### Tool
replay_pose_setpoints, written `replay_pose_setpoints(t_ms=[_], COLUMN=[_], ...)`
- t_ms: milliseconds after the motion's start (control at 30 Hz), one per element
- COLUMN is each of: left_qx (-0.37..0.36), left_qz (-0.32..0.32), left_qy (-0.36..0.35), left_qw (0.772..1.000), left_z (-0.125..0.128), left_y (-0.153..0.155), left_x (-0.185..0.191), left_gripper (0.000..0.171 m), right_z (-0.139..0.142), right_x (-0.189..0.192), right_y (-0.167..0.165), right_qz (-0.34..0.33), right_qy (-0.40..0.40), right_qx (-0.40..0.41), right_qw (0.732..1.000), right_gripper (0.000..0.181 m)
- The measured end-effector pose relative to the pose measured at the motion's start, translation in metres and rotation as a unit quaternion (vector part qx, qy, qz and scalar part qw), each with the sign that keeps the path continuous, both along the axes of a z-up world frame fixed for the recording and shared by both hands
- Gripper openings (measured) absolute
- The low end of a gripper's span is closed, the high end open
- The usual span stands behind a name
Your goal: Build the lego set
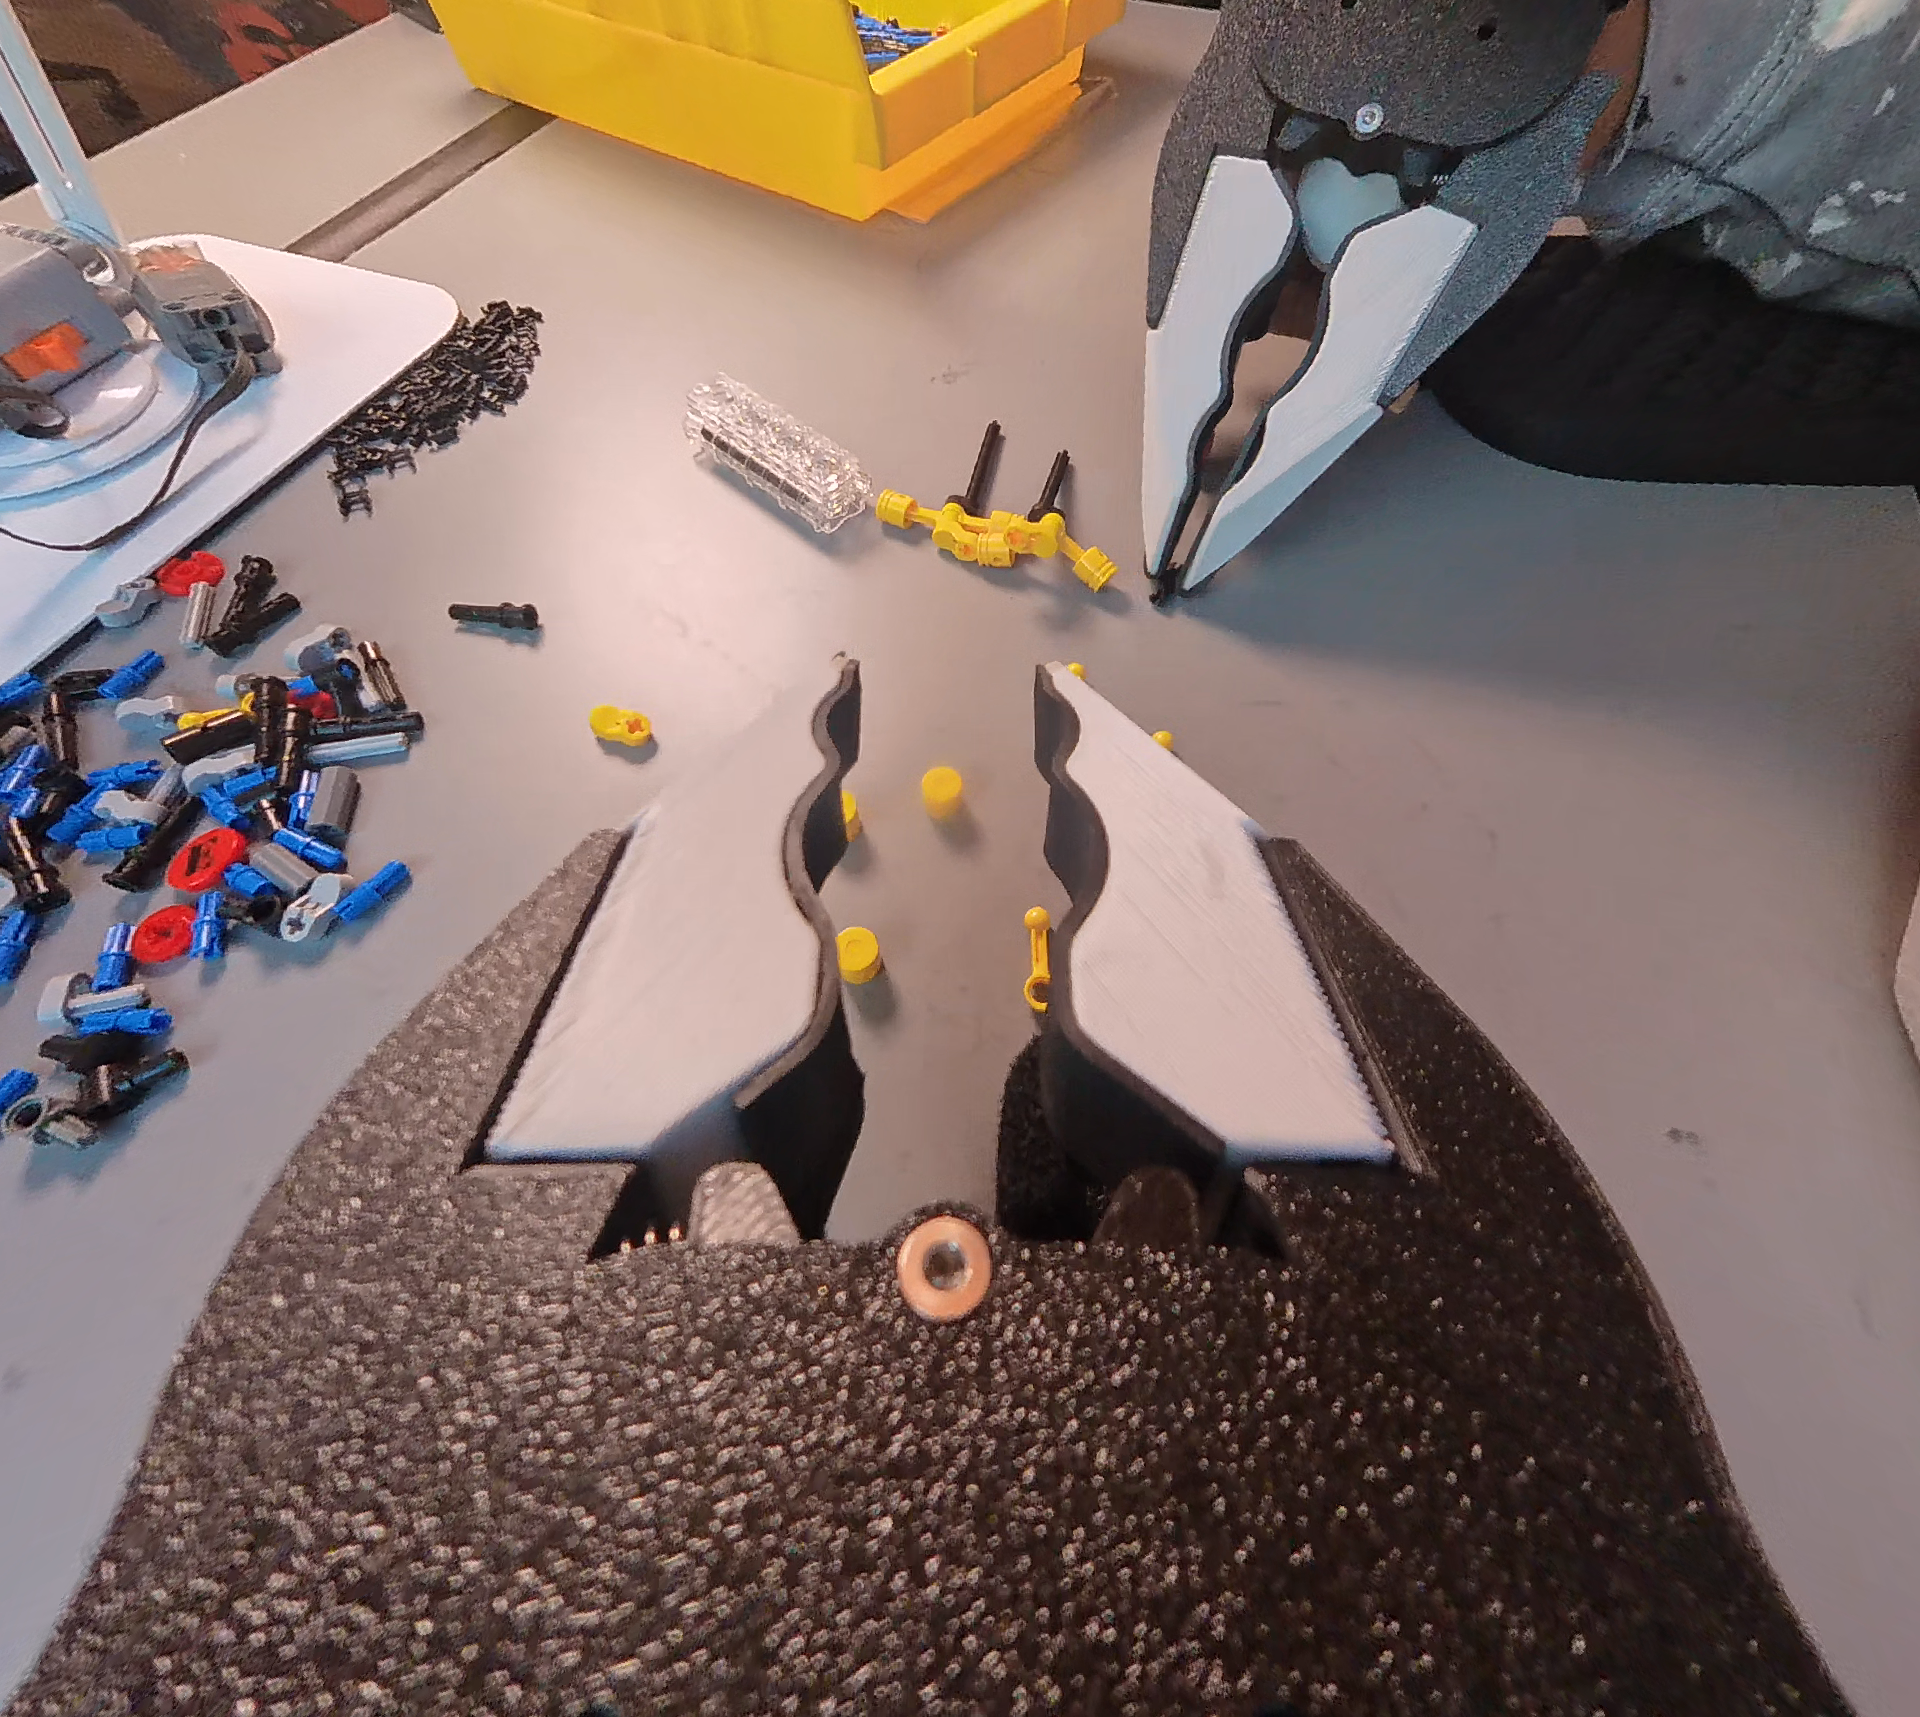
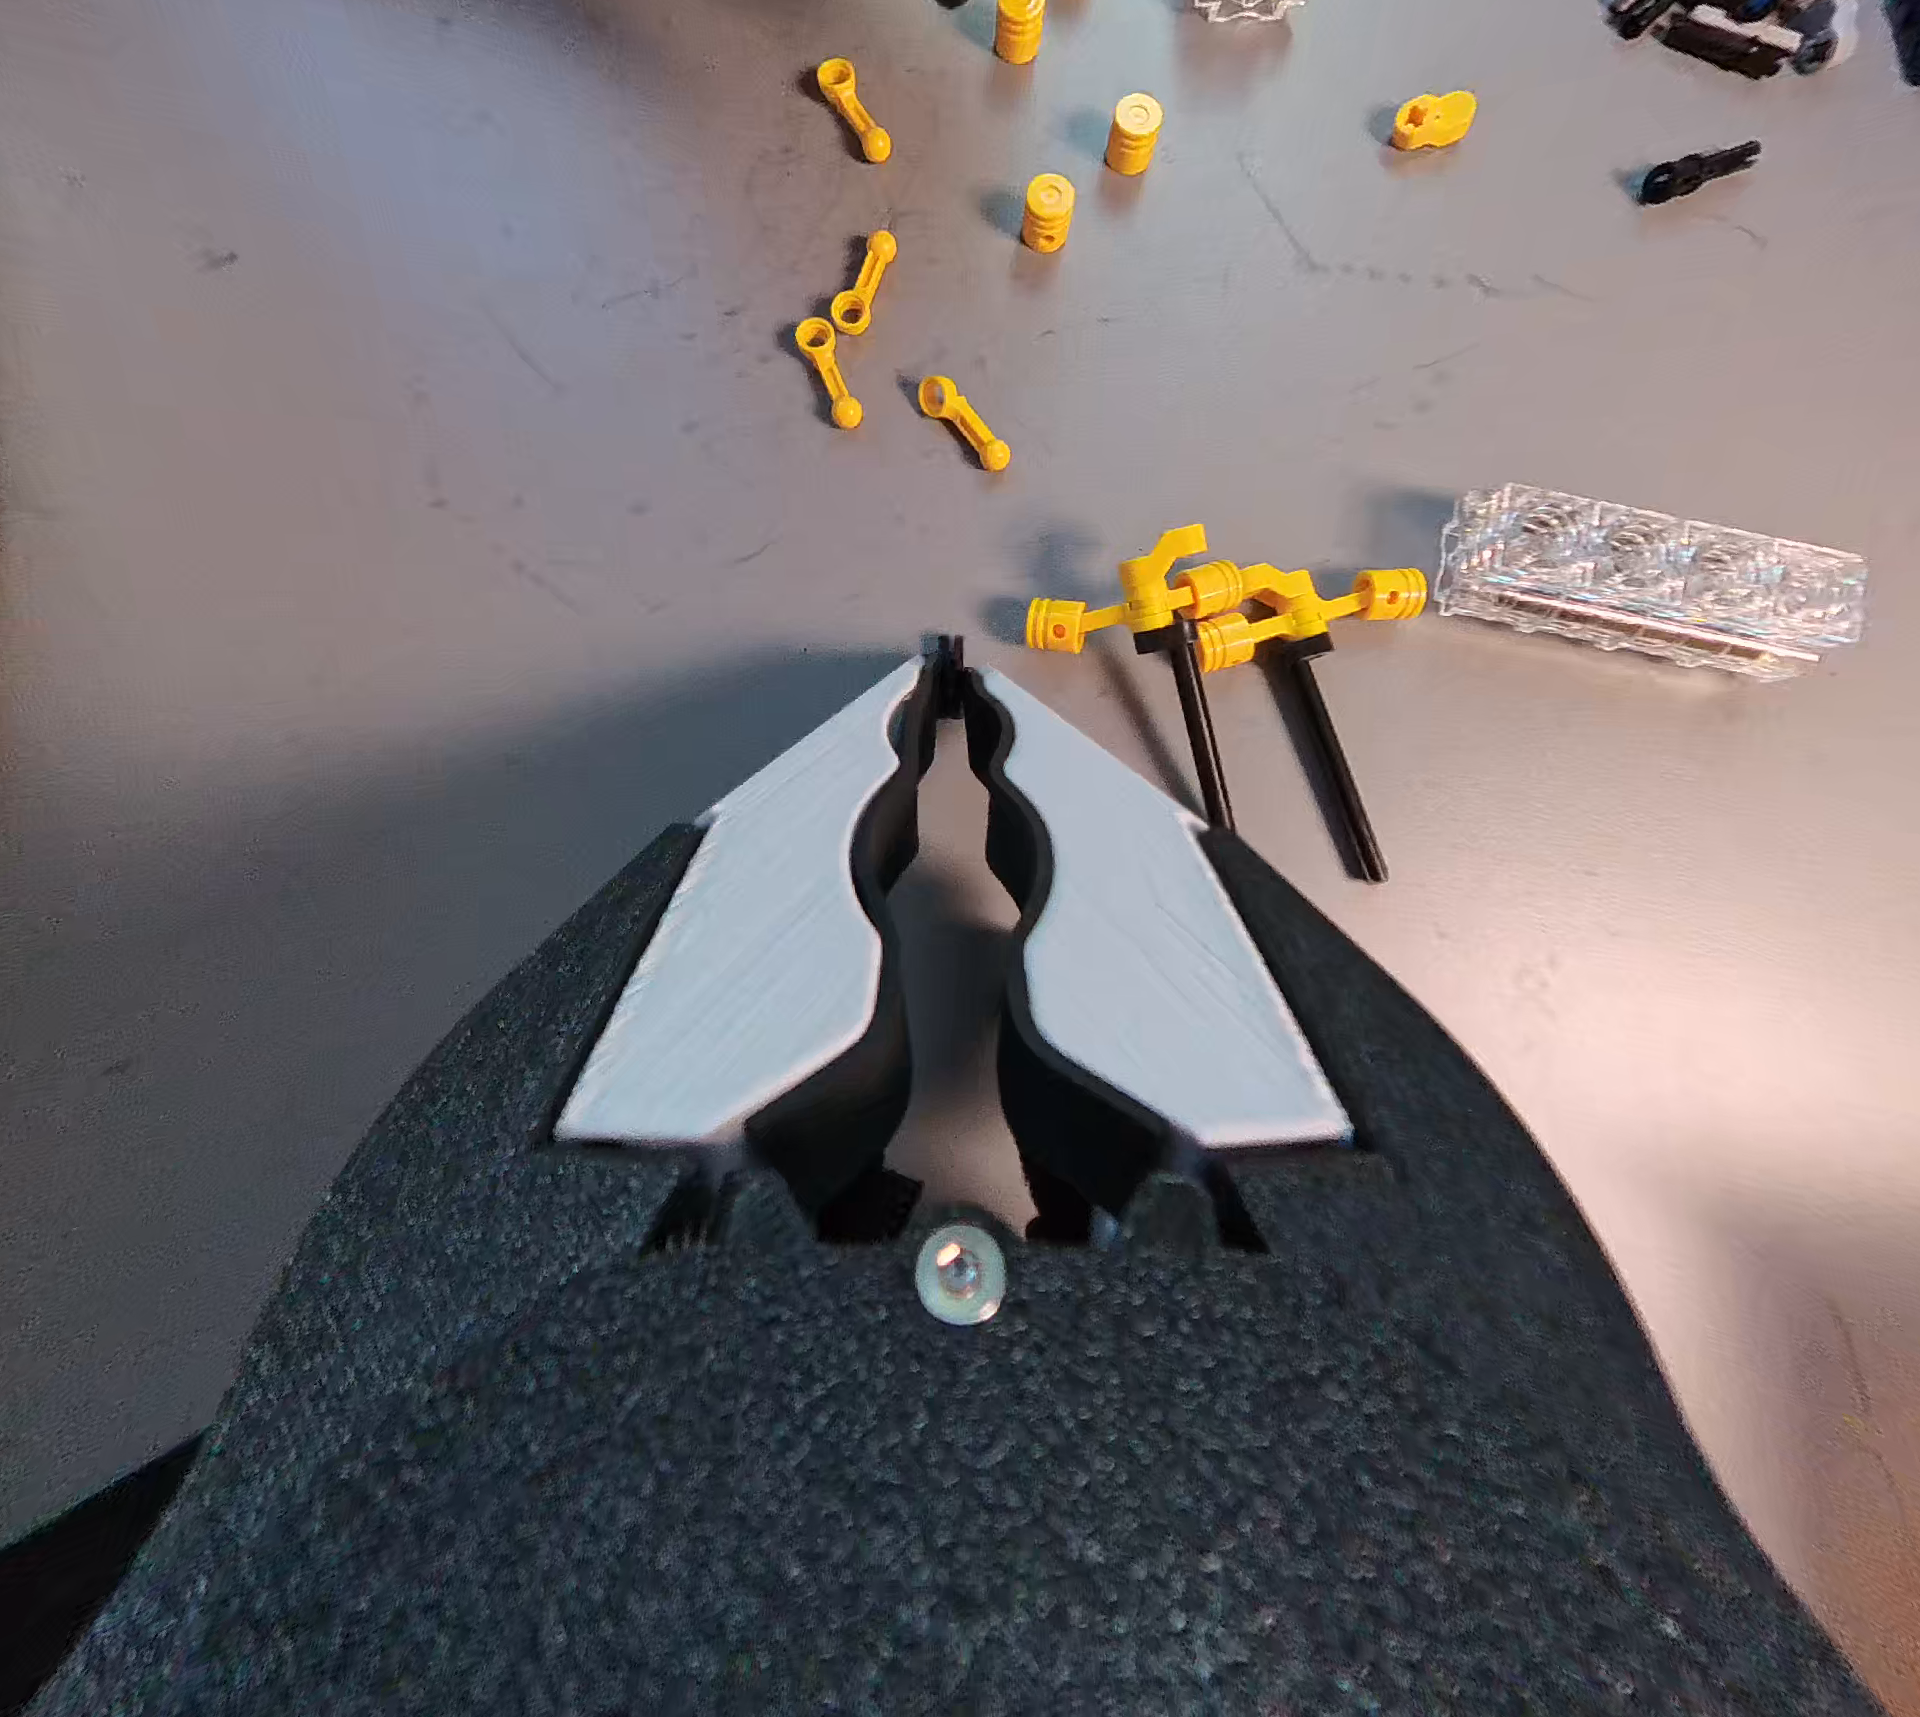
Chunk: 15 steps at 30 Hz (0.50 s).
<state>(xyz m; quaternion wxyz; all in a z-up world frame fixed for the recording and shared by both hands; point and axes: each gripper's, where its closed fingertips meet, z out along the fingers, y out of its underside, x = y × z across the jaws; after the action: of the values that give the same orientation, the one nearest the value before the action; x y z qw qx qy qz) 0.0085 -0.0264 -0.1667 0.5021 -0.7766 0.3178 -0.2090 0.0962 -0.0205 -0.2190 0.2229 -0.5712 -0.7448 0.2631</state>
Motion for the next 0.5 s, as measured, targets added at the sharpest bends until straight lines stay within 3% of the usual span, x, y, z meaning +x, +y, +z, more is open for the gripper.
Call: replay_pose_setpoints(t_ms=[100,200,333,400,500], left_qx=[-0.009,-0.008,0.001,0.004,0.012], left_qz=[0.032,0.075,0.117,0.133,0.145], left_qy=[0.0,-0.014,-0.051,-0.057,-0.051], left_qw=[0.999,0.997,0.992,0.989,0.988], left_z=[-0.001,0.003,0.014,0.017,0.019], left_y=[0.005,0.013,0.02,0.022,0.023], left_x=[-0.008,-0.022,-0.038,-0.046,-0.052], left_gripper=[0.04,0.045,0.049,0.05,0.05], right_z=[0.016,0.071,0.138,0.146,0.137], right_x=[0.005,0.013,0.063,0.092,0.121], right_y=[0.015,0.075,0.194,0.243,0.294], right_qz=[-0.016,-0.118,-0.321,-0.394,-0.462], right_qy=[0.023,0.101,0.147,0.125,0.082], right_qx=[0.011,0.059,0.175,0.218,0.246], right_qw=[1.0,0.986,0.919,0.884,0.848], right_gripper=[0.004,0.004,0.004,0.005,0.005])
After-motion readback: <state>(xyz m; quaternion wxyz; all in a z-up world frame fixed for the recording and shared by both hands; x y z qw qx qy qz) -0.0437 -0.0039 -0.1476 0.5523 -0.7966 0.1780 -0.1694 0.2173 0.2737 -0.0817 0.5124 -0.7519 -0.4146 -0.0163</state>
